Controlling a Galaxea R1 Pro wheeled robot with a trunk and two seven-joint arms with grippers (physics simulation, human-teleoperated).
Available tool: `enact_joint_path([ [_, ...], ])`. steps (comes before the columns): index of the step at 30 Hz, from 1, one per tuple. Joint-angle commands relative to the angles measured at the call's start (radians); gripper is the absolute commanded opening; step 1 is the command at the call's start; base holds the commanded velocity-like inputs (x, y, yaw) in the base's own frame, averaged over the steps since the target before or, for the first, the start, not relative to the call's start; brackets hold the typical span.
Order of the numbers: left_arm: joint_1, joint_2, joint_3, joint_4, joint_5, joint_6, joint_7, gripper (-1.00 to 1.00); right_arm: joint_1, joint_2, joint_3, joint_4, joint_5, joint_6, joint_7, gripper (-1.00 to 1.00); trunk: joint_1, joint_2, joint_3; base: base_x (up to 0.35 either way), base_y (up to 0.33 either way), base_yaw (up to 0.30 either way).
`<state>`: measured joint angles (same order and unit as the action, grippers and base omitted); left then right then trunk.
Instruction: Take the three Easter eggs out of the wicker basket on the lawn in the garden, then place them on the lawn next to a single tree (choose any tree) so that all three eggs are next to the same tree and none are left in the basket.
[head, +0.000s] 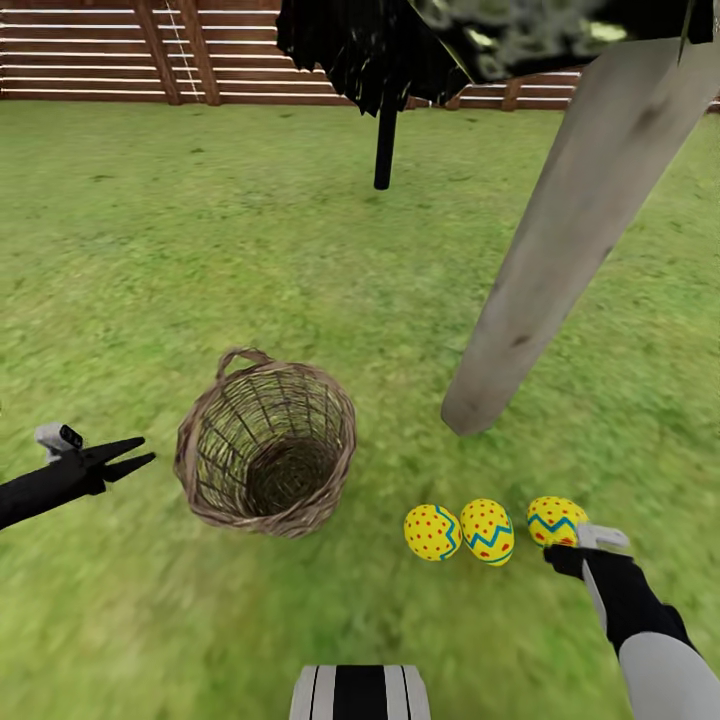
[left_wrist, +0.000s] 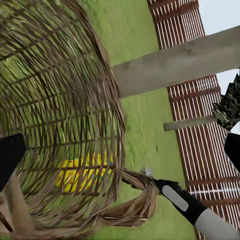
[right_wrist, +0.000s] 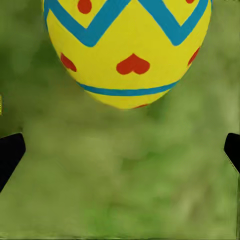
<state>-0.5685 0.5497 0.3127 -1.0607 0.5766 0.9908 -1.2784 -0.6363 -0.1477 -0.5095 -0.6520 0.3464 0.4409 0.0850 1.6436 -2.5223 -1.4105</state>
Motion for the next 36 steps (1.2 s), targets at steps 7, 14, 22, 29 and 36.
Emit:
enact_joint_path([
  [7, 0.025, 0.062, 0.004, 0.219, -0.199, -0.007, 0.001, 1.00, 0.034, 0.006, -0.003, 0.027, 0.106, 0.002, 0.082, 1.00, -0.003, 0.001, 0.027, 0.000, 0.000, 0.000],
  [14, 0.027, 0.009, -0.010, 0.634, -0.352, -0.332, 0.009, 1.00, 0.053, 0.009, -0.003, 0.168, 0.176, -0.088, 0.084, 1.00, -0.006, 0.003, 0.054, 0.000, 0.000, 0.000],
  [22, 0.027, -0.073, -0.015, 0.890, -0.353, -0.540, 0.206, 1.00, 0.055, 0.012, 0.038, 0.341, 0.222, -0.131, 0.081, 1.00, -0.010, 0.005, 0.085, 0.000, 0.000, 0.000],
  [29, 0.027, -0.096, -0.015, 0.957, -0.353, -0.581, 0.255, 1.00, 0.055, 0.034, 0.074, 0.460, 0.224, -0.233, 0.080, 1.00, -0.013, 0.007, 0.112, 0.000, 0.000, 0.000],
  [36, 0.027, -0.126, -0.015, 0.991, -0.350, -0.599, 0.260, 1.00, 0.055, 0.034, 0.072, 0.491, 0.223, -0.315, 0.075, 1.00, -0.016, 0.008, 0.139, 0.000, 0.000, 0.000],
])
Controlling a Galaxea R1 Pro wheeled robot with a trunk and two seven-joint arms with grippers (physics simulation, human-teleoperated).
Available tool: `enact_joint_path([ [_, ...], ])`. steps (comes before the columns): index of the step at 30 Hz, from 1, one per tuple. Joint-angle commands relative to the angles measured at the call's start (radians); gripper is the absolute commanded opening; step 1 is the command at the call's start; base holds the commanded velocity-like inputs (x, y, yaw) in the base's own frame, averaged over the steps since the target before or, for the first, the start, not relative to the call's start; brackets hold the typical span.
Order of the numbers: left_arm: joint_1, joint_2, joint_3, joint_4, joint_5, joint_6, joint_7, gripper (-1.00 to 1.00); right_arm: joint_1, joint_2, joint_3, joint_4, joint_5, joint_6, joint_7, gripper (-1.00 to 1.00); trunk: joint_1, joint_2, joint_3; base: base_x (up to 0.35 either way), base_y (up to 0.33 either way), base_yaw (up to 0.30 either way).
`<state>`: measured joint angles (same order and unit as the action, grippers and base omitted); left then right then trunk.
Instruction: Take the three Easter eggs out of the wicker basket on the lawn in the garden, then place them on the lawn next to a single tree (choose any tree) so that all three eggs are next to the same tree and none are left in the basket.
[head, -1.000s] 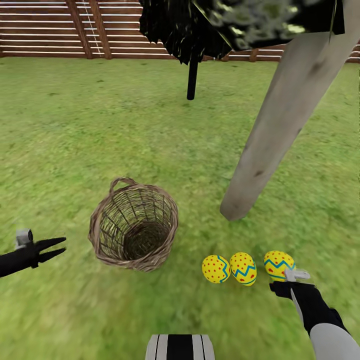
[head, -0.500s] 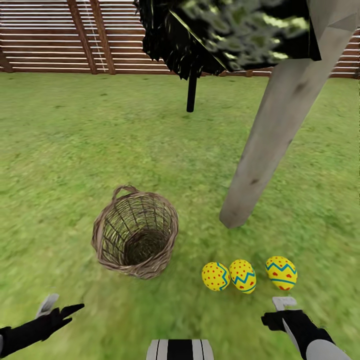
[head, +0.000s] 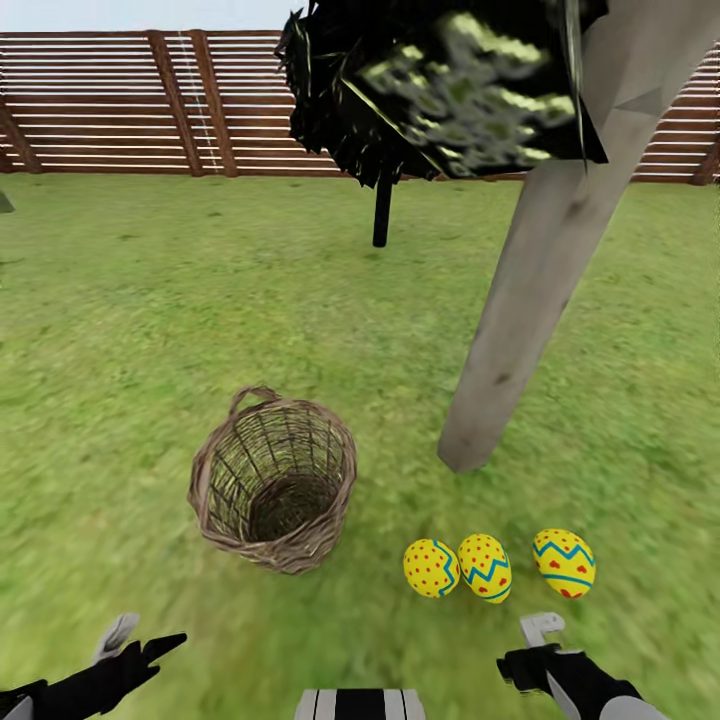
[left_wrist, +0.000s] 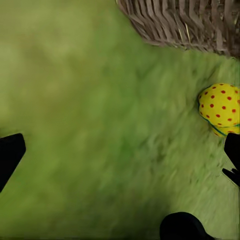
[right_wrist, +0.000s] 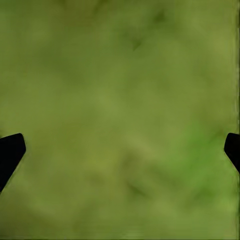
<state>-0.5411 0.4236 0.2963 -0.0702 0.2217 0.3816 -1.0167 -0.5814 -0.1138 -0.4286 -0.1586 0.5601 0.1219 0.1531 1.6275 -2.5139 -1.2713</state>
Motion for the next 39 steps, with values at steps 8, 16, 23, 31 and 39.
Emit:
enact_joint_path([
  [8, 0.000, -0.007, 0.003, 0.099, 0.007, -0.102, 0.005, 1.00, 0.003, -0.001, -0.009, 0.060, 0.007, -0.052, 0.002, 1.00, -0.004, 0.002, 0.030, 0.000, 0.000, 0.000],
  [16, 0.001, -0.053, 0.003, 0.114, 0.007, -0.116, 0.165, 1.00, 0.036, 0.002, -0.010, 0.123, -0.003, -0.063, 0.003, 1.00, -0.007, 0.004, 0.061, 0.000, 0.000, 0.000],
  [23, 0.001, -0.151, 0.003, 0.122, 0.003, -0.124, 0.356, 1.00, 0.067, 0.002, -0.010, 0.125, -0.001, -0.082, 0.003, 1.00, -0.011, 0.005, 0.088, 0.000, 0.000, 0.000],
  [31, 0.007, -0.228, 0.002, 0.125, 0.006, -0.207, 0.577, 1.00, 0.074, 0.000, -0.010, 0.123, -0.007, -0.083, 0.003, 1.00, -0.014, 0.007, 0.119, 0.000, 0.000, 0.000],
  [39, 0.007, -0.243, 0.002, 0.125, 0.007, -0.234, 0.594, 1.00, 0.074, -0.002, -0.011, 0.123, -0.004, -0.115, 0.003, 1.00, -0.018, 0.009, 0.150, 0.000, 0.000, 0.000],
])
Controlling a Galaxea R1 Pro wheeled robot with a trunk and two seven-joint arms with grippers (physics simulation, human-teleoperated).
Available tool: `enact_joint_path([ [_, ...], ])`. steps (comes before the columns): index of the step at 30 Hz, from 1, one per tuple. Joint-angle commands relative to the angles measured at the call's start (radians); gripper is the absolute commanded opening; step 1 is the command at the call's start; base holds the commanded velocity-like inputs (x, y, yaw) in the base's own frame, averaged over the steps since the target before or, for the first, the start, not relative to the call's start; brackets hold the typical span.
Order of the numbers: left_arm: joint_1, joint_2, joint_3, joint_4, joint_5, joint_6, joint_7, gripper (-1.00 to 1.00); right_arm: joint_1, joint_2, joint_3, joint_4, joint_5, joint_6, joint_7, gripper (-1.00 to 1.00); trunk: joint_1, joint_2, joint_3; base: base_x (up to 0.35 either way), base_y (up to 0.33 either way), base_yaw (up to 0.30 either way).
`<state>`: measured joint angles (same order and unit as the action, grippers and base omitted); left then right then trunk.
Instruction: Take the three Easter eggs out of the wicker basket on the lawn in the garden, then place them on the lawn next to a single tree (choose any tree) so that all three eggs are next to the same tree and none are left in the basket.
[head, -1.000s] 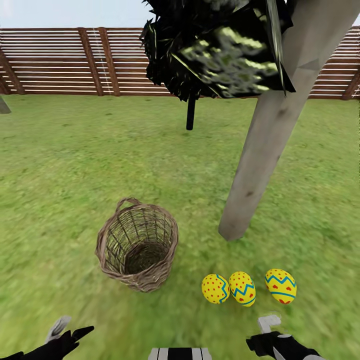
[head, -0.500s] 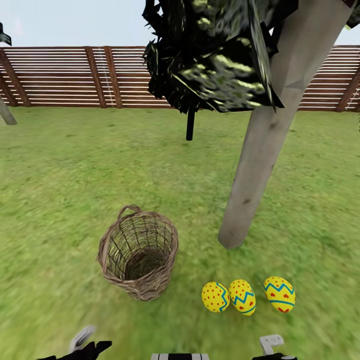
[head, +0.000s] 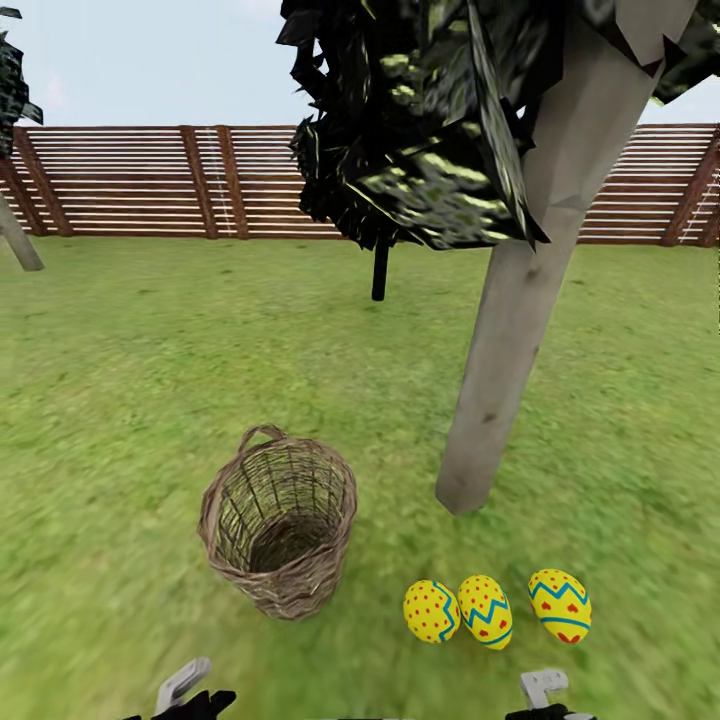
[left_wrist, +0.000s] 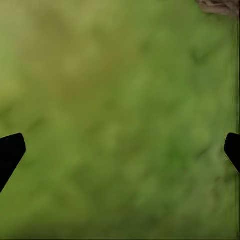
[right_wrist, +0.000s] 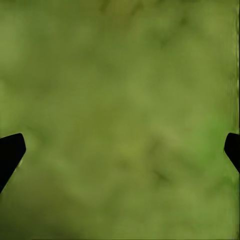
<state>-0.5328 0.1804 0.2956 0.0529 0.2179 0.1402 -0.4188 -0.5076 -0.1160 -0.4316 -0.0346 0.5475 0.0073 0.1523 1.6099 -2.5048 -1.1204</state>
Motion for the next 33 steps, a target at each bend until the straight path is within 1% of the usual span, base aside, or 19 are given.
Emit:
enact_joint_path([
  [1, -0.001, 0.000, 0.003, 0.002, 0.011, 0.007, -0.003, 1.00, 0.000, 0.000, -0.008, 0.000, 0.009, -0.014, 0.004, 1.00, -0.001, 0.000, 0.003, 0.000, 0.000, 0.000],
  [4, 0.000, -0.001, 0.003, 0.002, 0.011, 0.007, -0.002, 1.00, 0.002, 0.000, -0.007, 0.002, 0.010, -0.038, 0.004, 1.00, -0.002, 0.001, 0.015, 0.000, 0.000, 0.000],
  [6, 0.003, -0.004, 0.003, 0.002, 0.011, 0.007, 0.004, 1.00, 0.015, 0.001, -0.007, 0.006, 0.010, -0.044, 0.004, 1.00, -0.003, 0.001, 0.023, 0.000, 0.000, 0.000],
  [10, 0.016, -0.008, 0.003, 0.002, 0.011, 0.007, 0.017, 1.00, 0.041, 0.002, -0.007, 0.013, 0.007, -0.048, 0.004, 1.00, -0.005, 0.002, 0.038, 0.000, 0.000, 0.000],
  [13, 0.021, -0.011, 0.003, 0.002, 0.011, 0.007, 0.023, 1.00, 0.049, 0.003, -0.007, 0.014, 0.007, -0.048, 0.004, 1.00, -0.006, 0.003, 0.050, 0.000, 0.000, 0.000],
  [16, 0.032, -0.016, 0.003, 0.002, 0.011, 0.007, 0.051, 1.00, 0.053, 0.003, -0.007, 0.015, 0.007, -0.049, 0.004, 1.00, -0.007, 0.003, 0.061, 0.000, 0.000, 0.000],
  [22, 0.047, -0.022, 0.003, 0.002, 0.012, 0.007, 0.059, 1.00, 0.063, 0.003, -0.007, 0.016, 0.008, -0.049, 0.004, 1.00, -0.011, 0.007, 0.084, 0.000, 0.000, 0.000],
  [33, 0.060, -0.022, 0.004, 0.002, 0.012, 0.007, 0.062, 1.00, 0.099, 0.003, -0.007, 0.017, 0.008, -0.049, 0.004, 1.00, -0.053, 0.084, 0.119, 0.000, 0.000, 0.000],
])
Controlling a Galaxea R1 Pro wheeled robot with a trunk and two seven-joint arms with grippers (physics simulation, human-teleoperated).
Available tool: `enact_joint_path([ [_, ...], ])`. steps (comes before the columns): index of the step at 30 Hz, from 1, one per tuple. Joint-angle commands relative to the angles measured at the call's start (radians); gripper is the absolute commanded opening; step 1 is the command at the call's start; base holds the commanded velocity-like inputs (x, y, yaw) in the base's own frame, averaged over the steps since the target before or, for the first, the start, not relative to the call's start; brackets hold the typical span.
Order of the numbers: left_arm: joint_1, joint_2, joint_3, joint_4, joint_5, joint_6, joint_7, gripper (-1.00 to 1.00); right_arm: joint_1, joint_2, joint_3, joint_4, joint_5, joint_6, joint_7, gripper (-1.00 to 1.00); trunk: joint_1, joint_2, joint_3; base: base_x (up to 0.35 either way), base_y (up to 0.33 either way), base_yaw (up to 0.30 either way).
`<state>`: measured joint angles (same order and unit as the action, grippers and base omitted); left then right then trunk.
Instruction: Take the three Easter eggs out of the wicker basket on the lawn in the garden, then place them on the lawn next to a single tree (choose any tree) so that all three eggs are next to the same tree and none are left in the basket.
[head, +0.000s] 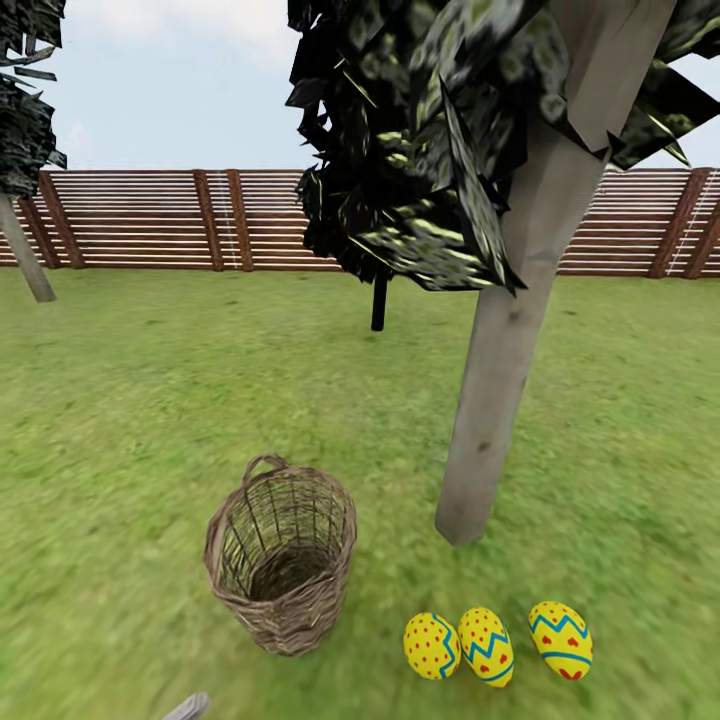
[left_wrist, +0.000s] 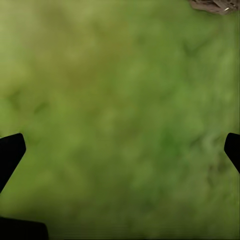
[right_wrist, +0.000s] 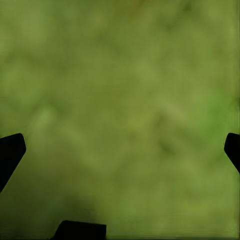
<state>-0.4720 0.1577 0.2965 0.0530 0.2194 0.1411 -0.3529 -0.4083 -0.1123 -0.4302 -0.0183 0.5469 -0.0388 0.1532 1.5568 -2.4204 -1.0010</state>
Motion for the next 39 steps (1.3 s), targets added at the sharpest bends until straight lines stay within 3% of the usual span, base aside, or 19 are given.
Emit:
enact_joint_path([
  [1, 0.001, 0.000, 0.003, 0.002, 0.011, 0.006, -0.002, 1.00, 0.001, 0.000, -0.009, 0.001, 0.008, -0.003, 0.003, 1.00, -0.004, 0.007, 0.002, 0.000, 0.000, 0.000],
  [7, 0.015, -0.001, 0.002, 0.002, 0.010, 0.005, 0.033, 1.00, 0.003, 0.000, -0.009, 0.022, 0.009, -0.002, 0.003, 1.00, -0.027, 0.049, 0.021, 0.000, 0.000, 0.000],
  [16, 0.026, -0.032, 0.001, 0.002, 0.006, -0.024, 0.117, 1.00, 0.003, 0.000, -0.009, 0.032, 0.008, -0.002, 0.003, 1.00, -0.062, 0.112, 0.049, 0.000, 0.000, 0.000],
  [29, 0.039, -0.035, 0.001, 0.002, 0.008, -0.049, 0.124, 1.00, 0.004, 0.002, -0.009, 0.032, 0.010, -0.001, 0.005, 1.00, -0.111, 0.203, 0.089, 0.000, 0.000, 0.005],
  [39, 0.058, -0.034, 0.001, 0.002, 0.008, -0.049, 0.124, 1.00, 0.004, 0.002, -0.010, 0.033, 0.006, -0.002, 0.005, 1.00, -0.150, 0.273, 0.107, 0.000, 0.000, 0.102],
])
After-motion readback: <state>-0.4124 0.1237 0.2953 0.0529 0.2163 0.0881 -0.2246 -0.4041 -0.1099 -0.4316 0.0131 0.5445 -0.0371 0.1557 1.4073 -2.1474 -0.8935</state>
